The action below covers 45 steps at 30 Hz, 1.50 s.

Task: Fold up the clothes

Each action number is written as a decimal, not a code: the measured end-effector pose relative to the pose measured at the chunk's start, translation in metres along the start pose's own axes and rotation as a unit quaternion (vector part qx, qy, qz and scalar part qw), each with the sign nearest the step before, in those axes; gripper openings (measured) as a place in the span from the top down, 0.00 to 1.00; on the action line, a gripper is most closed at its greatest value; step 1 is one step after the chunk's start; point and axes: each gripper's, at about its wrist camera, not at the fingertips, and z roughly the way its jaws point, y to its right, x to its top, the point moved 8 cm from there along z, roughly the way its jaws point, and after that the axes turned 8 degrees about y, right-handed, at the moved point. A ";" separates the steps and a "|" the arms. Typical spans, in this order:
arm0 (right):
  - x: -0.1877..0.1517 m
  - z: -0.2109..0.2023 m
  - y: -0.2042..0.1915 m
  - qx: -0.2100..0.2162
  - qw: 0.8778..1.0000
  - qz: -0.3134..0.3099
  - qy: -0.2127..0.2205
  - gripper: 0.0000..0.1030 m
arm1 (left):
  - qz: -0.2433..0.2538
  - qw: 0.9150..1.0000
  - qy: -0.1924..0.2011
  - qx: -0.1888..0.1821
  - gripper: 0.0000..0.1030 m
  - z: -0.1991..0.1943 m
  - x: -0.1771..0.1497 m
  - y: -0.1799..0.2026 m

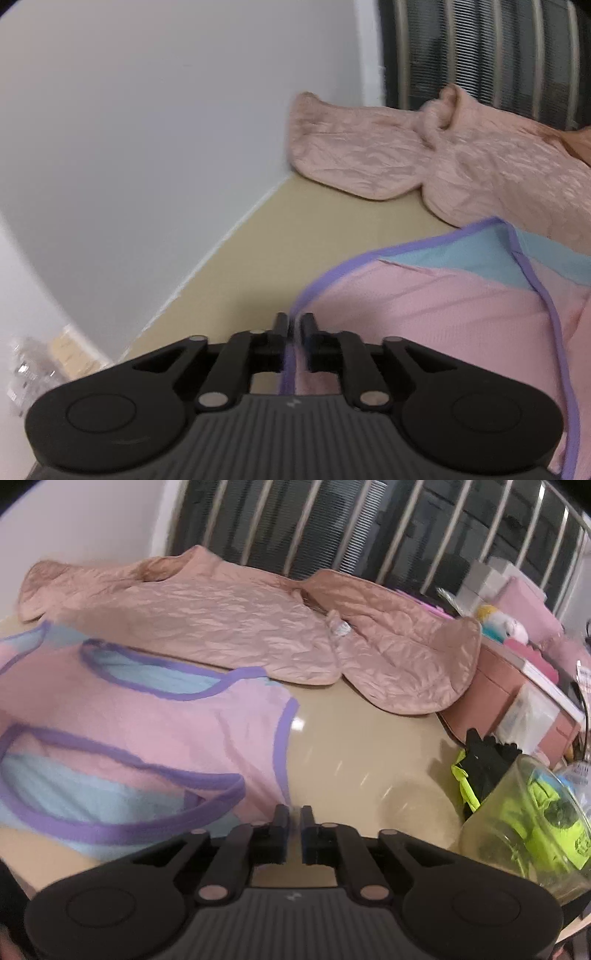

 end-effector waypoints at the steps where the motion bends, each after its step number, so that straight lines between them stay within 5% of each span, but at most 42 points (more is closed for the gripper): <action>1: 0.003 -0.006 0.002 0.006 1.000 0.014 0.010 0.87 | -0.017 1.000 0.005 0.003 0.88 -0.008 0.002 -0.003; 3: 0.005 -0.022 0.003 0.022 0.999 0.034 0.029 0.75 | -0.057 0.998 0.015 -0.011 0.80 -0.029 0.007 -0.004; 5: 0.003 -0.035 0.001 0.039 0.997 0.053 0.034 0.75 | -0.090 0.994 0.017 -0.060 0.71 -0.053 0.010 0.009; 9: -0.001 -0.043 -0.011 0.078 0.993 0.087 0.026 0.75 | -0.068 0.984 -0.003 -0.163 0.59 -0.071 -0.002 0.060; 16: -0.004 -0.029 -0.034 0.087 0.993 0.076 0.013 0.78 | -0.037 0.979 -0.035 -0.196 0.59 -0.059 -0.014 0.118; 17: -0.006 -0.028 -0.035 0.088 0.993 0.076 0.010 0.94 | -0.033 0.981 -0.039 -0.189 0.60 -0.055 -0.015 0.122; 18: -0.009 -0.027 -0.034 0.085 0.993 0.079 0.006 0.99 | -0.030 0.981 -0.043 -0.187 0.62 -0.052 -0.018 0.125; 25: -0.020 -0.041 -0.032 0.084 0.995 0.059 0.004 0.99 | -0.001 0.984 -0.038 -0.176 0.65 -0.052 -0.030 0.134; 30: -0.010 -0.057 -0.024 0.104 0.992 0.055 0.052 0.64 | -0.036 0.982 -0.030 -0.184 0.65 -0.061 -0.020 0.120; 36: -0.010 -0.064 -0.041 0.149 0.986 0.014 0.068 0.64 | -0.011 0.979 0.017 -0.205 0.64 -0.102 -0.007 0.073; 45: 0.000 -0.090 -0.132 0.262 0.955 -0.079 0.112 0.66 | 0.093 0.957 0.032 -0.271 0.52 -0.166 -0.079 0.081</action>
